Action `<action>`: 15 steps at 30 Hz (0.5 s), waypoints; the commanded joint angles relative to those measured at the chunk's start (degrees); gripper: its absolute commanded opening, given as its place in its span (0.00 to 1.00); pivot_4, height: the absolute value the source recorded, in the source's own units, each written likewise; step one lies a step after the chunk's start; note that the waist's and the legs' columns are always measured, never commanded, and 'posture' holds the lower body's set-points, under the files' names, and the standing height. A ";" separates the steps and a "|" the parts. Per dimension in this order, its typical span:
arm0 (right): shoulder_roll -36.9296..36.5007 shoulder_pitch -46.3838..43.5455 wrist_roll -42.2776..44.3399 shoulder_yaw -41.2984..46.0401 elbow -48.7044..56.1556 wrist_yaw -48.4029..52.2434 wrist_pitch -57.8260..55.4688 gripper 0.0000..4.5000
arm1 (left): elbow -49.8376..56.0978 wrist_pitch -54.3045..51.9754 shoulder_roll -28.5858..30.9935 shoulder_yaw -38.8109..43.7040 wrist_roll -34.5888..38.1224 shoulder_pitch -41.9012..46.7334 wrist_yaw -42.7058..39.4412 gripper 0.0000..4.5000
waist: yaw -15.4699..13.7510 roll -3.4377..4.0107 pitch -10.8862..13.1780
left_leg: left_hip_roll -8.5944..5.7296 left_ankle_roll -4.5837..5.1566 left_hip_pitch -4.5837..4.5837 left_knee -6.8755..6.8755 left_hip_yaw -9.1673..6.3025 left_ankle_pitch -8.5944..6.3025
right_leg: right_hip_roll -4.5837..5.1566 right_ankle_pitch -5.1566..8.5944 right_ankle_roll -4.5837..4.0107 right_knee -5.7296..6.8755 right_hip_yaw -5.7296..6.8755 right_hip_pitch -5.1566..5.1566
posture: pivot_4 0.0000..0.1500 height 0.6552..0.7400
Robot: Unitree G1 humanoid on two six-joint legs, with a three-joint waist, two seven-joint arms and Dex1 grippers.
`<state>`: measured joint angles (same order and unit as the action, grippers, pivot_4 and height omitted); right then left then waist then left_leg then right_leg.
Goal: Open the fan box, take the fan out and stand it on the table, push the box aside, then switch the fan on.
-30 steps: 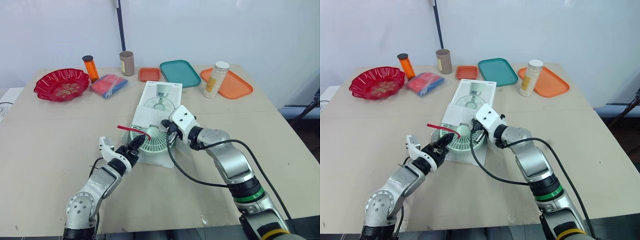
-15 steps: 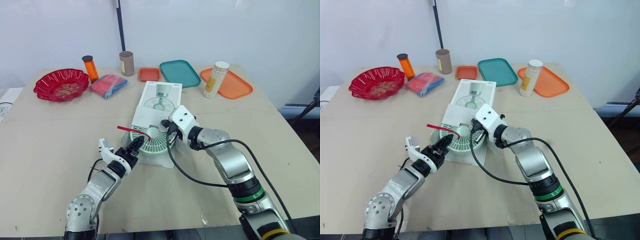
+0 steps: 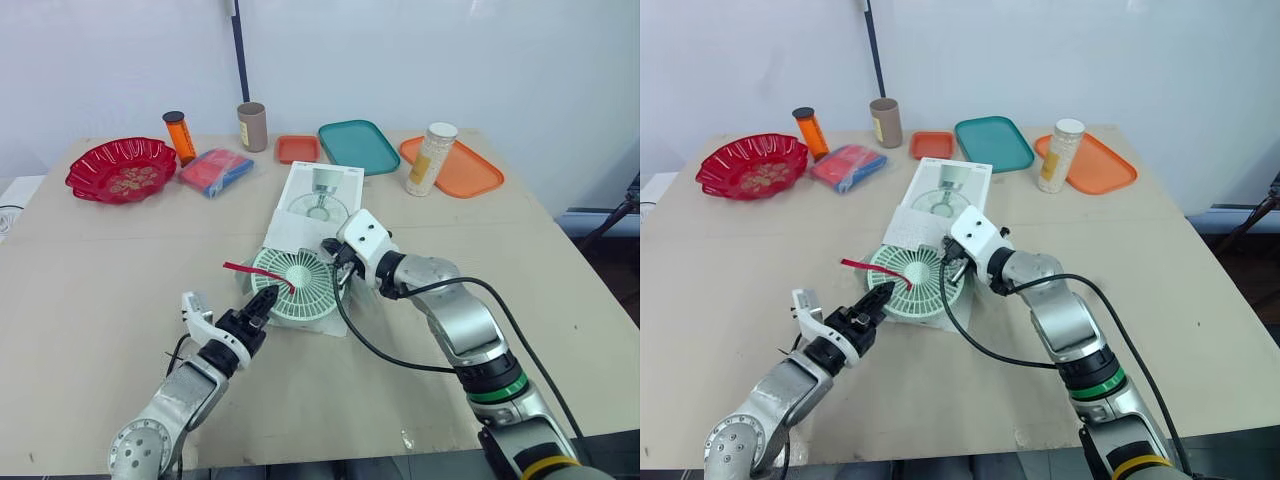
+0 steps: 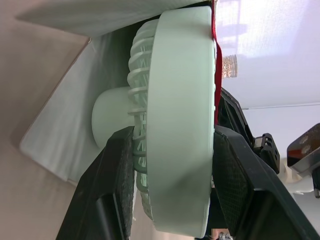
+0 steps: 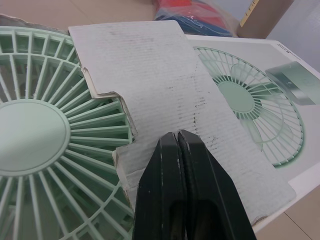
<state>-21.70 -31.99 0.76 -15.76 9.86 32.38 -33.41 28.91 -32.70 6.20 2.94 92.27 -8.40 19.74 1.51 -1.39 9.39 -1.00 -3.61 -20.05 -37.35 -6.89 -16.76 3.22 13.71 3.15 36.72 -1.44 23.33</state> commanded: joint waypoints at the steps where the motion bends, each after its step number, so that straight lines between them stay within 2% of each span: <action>1: -0.33 1.04 -1.14 -1.15 -2.46 0.22 -1.20 0.00 | 2.43 0.32 1.61 1.35 0.53 -2.34 1.85 0.38 | 0.00 0.00 0.00 | 0.00 0.00 0.00 0.00 0.00 0.00 | 0.00 0.00 0.00 0.00 0.00 0.00 | 1.00 1.00; 15: -0.41 0.89 -1.09 -1.06 -2.65 0.36 -1.10 0.00 | 8.28 3.57 3.82 0.74 5.50 -9.49 4.85 0.38 | -0.02 0.00 0.00 | 0.01 0.01 0.00 0.00 0.00 -0.01 | 0.01 0.02 -0.01 0.00 0.01 -0.01 | 1.00 1.00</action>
<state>-21.69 -32.07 0.75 -15.77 9.45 32.42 -33.28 36.05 -29.95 9.49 3.09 97.70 -16.26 22.36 1.49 -1.39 9.39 -0.99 -3.59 -20.05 -37.34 -6.88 -16.77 3.23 13.73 3.13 36.72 -1.43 23.33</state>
